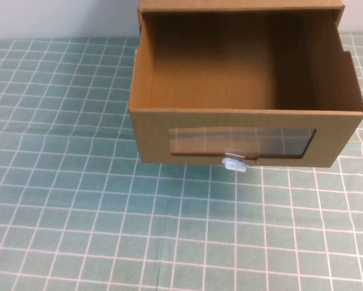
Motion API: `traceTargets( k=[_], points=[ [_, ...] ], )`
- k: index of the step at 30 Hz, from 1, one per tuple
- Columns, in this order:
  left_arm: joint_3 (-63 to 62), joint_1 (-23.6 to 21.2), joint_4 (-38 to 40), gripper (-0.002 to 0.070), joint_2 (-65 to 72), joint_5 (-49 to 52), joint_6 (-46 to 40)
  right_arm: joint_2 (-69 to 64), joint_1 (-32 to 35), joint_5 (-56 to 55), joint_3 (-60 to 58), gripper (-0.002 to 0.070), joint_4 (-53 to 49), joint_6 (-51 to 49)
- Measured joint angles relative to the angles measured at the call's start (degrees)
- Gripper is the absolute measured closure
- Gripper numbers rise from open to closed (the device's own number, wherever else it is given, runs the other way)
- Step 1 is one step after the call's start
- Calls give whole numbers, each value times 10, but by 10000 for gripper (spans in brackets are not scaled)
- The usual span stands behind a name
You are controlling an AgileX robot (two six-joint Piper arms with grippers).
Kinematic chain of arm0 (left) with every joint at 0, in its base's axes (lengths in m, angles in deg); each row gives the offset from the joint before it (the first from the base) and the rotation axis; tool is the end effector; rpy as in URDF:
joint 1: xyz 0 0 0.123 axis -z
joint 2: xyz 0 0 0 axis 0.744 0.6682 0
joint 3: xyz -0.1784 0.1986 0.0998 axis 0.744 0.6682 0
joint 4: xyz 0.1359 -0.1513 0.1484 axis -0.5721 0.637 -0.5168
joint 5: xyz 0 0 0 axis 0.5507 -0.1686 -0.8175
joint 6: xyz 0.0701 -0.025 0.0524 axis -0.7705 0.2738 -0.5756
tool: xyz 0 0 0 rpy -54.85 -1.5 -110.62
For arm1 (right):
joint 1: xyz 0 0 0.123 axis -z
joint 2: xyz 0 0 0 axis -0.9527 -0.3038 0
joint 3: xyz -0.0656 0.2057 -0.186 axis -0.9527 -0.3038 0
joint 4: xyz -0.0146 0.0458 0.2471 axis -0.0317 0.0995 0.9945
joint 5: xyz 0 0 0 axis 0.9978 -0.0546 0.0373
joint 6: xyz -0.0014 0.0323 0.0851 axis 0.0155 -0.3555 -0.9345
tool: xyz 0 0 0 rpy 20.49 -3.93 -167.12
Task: Open the shoe box
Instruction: 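Pull the top drawer of the cardboard box fully open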
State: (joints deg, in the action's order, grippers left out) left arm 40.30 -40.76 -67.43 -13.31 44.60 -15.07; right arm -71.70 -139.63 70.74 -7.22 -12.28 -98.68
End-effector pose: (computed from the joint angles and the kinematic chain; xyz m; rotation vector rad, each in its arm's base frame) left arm 0.0523 -0.0097 0.1730 0.2503 1.8377 -0.0359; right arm 0.0597 0.0362 0.3192 -0.8405 1.9225 0.2619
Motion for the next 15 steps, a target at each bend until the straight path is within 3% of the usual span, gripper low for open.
traceTargets(
  k=[15],
  points=[
    [0,0,0,680,0,1,0,2,0,0,0,689,5,0]
  ],
)
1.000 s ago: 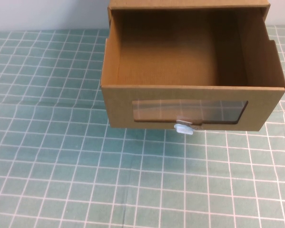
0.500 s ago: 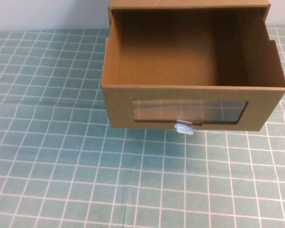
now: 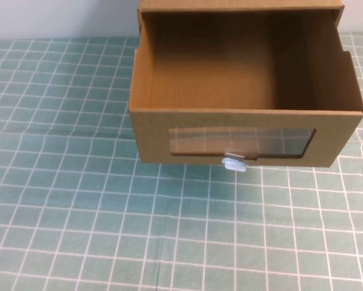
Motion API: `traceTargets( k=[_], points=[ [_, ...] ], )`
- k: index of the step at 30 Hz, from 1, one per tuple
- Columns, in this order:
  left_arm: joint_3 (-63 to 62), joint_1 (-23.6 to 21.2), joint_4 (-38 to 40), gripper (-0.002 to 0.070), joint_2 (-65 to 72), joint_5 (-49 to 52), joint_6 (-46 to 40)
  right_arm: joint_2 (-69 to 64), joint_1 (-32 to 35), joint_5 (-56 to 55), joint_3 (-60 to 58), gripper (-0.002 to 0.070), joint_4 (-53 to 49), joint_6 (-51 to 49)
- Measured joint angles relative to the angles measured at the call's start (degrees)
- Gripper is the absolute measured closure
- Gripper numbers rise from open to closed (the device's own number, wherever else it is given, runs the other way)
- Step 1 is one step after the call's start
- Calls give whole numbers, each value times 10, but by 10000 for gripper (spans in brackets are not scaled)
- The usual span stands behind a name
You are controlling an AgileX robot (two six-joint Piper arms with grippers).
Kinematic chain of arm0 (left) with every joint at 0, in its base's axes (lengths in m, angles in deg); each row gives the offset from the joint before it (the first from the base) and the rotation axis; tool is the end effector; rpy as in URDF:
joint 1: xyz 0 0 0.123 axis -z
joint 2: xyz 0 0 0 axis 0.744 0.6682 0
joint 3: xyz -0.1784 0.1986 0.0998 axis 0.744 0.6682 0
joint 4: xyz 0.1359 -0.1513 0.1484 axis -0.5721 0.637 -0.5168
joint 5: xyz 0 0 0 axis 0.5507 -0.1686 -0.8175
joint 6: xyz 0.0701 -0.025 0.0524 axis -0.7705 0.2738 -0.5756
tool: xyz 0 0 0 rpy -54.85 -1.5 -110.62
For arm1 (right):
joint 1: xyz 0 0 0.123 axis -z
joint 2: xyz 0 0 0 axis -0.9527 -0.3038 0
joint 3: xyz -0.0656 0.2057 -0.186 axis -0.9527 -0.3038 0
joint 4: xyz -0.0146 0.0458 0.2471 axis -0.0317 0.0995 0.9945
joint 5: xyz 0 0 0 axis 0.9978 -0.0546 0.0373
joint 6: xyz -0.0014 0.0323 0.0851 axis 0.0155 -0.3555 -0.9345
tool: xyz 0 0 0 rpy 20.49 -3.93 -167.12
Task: Open the shoe box
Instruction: 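Pull the top drawer of the cardboard box fully open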
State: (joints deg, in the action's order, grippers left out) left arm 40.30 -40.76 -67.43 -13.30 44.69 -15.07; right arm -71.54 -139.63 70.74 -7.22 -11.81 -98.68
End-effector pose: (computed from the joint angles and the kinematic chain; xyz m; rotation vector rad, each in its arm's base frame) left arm 0.0523 -0.0097 0.1729 0.2506 1.8395 -0.0360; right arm 0.0591 0.0360 0.3190 -0.8393 1.9258 0.2715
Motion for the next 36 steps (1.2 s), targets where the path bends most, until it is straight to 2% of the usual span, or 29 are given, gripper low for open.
traceTargets(
  k=[3,7,9,14,17,21,25,31,33,36],
  points=[
    [0,0,0,680,0,0,0,17,20,-11,-3,689,3,0],
    [0,0,0,680,0,0,0,47,107,-65,-10,689,1,0],
    [0,0,0,680,0,0,0,62,172,-132,-32,690,-9,0],
    [0,0,1,680,0,0,0,88,390,-431,-173,689,-34,-3],
    [0,0,1,680,0,0,0,111,504,-572,-263,689,-34,-44],
    [0,0,1,680,0,0,0,155,623,-675,-351,690,-34,-117],
    [0,0,1,680,0,0,0,183,695,-702,-366,690,-37,-171],
    [0,0,1,680,-1,0,0,188,717,-685,-366,689,-19,-190],
    [0,0,1,680,-1,0,0,193,718,-643,-366,689,39,-169],
    [0,0,1,680,-1,0,0,198,718,-566,-366,690,196,-64]
  ],
)
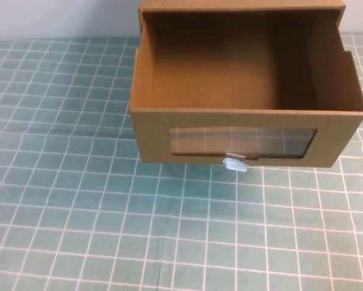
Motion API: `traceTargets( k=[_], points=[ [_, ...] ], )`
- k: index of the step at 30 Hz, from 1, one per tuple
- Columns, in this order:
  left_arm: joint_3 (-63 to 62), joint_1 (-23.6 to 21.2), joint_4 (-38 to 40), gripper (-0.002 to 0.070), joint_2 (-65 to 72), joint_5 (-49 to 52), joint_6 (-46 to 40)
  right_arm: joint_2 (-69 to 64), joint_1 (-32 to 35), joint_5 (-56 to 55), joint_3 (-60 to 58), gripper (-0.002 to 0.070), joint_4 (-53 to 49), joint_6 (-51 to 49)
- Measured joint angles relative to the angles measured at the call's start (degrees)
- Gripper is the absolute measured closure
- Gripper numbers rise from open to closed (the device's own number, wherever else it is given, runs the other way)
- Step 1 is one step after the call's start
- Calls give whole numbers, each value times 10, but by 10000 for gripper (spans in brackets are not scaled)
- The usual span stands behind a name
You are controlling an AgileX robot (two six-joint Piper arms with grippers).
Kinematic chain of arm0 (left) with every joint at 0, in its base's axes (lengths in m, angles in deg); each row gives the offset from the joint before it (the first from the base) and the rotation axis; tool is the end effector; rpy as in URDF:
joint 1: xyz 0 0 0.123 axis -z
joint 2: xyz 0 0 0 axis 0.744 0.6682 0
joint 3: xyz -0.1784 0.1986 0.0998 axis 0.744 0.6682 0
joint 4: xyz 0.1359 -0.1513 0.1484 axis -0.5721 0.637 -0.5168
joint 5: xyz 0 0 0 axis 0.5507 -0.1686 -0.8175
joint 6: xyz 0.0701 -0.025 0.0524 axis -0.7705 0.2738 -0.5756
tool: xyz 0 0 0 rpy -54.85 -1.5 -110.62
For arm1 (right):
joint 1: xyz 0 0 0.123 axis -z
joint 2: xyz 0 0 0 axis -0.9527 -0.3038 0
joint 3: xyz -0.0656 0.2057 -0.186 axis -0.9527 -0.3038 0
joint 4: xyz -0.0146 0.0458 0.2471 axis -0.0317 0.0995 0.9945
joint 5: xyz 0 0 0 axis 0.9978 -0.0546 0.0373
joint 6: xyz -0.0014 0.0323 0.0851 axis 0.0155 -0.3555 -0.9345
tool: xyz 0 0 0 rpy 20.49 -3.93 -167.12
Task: Open the shoe box
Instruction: 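Pull the top drawer of the cardboard box fully open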
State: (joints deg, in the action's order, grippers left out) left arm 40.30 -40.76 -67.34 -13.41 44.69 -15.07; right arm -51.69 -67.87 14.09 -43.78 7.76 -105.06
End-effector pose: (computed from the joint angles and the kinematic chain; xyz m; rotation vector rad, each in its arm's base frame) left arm 0.0522 -0.0098 0.1730 0.2494 1.8376 -0.0375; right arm 0.0616 -0.0044 0.2038 0.3113 1.5157 0.2047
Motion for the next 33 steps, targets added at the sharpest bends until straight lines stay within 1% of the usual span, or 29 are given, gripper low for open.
traceTargets(
  k=[2,3,4,7,10,12,22,27,33],
  points=[
    [0,0,0,680,0,0,0,10,0,44,0,690,92,96],
    [0,0,0,680,0,0,0,17,0,65,0,690,119,137],
    [0,0,0,680,0,0,0,25,0,86,0,690,138,169],
    [0,0,0,680,0,0,0,36,0,148,0,689,159,221],
    [0,0,0,680,0,0,0,36,0,198,0,689,164,237],
    [0,0,0,680,0,0,0,36,0,208,0,689,164,247],
    [0,0,0,680,0,0,0,36,0,213,0,690,164,255],
    [0,0,0,680,0,0,0,36,0,213,0,690,119,228],
    [0,0,0,680,0,0,0,36,0,213,0,690,117,267]
  ],
)
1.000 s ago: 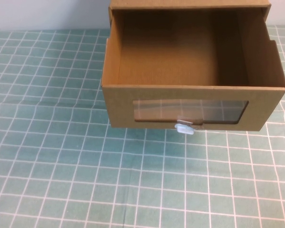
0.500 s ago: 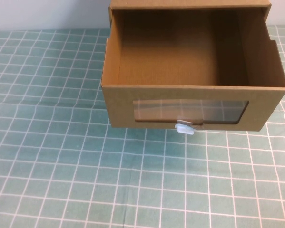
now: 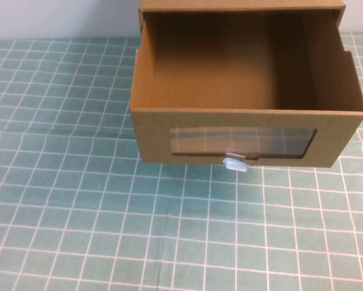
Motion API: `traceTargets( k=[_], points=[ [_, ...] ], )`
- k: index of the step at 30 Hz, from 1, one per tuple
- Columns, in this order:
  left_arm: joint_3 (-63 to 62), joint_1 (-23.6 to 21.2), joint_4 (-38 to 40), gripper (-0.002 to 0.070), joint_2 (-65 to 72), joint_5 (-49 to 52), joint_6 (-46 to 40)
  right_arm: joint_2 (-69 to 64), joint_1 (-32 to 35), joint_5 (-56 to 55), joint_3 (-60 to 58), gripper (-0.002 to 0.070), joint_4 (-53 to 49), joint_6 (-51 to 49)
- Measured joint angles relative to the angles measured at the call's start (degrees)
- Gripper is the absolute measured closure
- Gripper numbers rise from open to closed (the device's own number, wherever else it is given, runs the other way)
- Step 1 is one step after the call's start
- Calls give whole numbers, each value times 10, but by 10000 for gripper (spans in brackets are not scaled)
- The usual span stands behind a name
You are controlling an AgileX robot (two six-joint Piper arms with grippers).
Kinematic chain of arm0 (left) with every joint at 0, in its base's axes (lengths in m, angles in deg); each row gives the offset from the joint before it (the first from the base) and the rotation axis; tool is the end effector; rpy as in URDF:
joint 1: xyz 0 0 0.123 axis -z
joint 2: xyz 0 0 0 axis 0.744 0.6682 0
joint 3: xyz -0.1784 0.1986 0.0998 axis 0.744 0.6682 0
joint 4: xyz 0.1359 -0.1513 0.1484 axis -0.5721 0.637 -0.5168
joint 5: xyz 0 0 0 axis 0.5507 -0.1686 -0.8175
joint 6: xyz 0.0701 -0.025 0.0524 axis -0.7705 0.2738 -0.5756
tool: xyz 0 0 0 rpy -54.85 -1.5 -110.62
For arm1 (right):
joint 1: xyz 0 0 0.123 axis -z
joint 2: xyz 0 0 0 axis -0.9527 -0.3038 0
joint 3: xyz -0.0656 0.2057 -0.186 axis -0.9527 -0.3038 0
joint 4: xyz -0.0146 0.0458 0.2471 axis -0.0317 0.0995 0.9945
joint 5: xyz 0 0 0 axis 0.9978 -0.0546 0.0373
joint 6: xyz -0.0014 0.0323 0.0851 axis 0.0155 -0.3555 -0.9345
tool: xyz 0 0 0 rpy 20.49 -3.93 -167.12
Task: Open the shoe box
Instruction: 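Pull the top drawer of the cardboard box fully open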
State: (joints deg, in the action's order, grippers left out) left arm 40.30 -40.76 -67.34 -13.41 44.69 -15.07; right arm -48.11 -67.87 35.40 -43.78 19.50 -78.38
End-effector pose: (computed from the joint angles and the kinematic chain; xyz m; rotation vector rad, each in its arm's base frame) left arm 0.0522 -0.0098 0.1730 0.2494 1.8376 -0.0375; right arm 0.0531 -0.0049 0.1740 0.1450 1.8470 -0.0115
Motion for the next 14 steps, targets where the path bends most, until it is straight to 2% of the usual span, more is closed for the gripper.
traceTargets(
  k=[5,14],
  points=[
    [0,0,0,680,0,0,0,0,-1,0,0,689,0,2],
    [0,0,0,680,0,0,0,0,-69,2,0,689,-30,4]
  ],
)
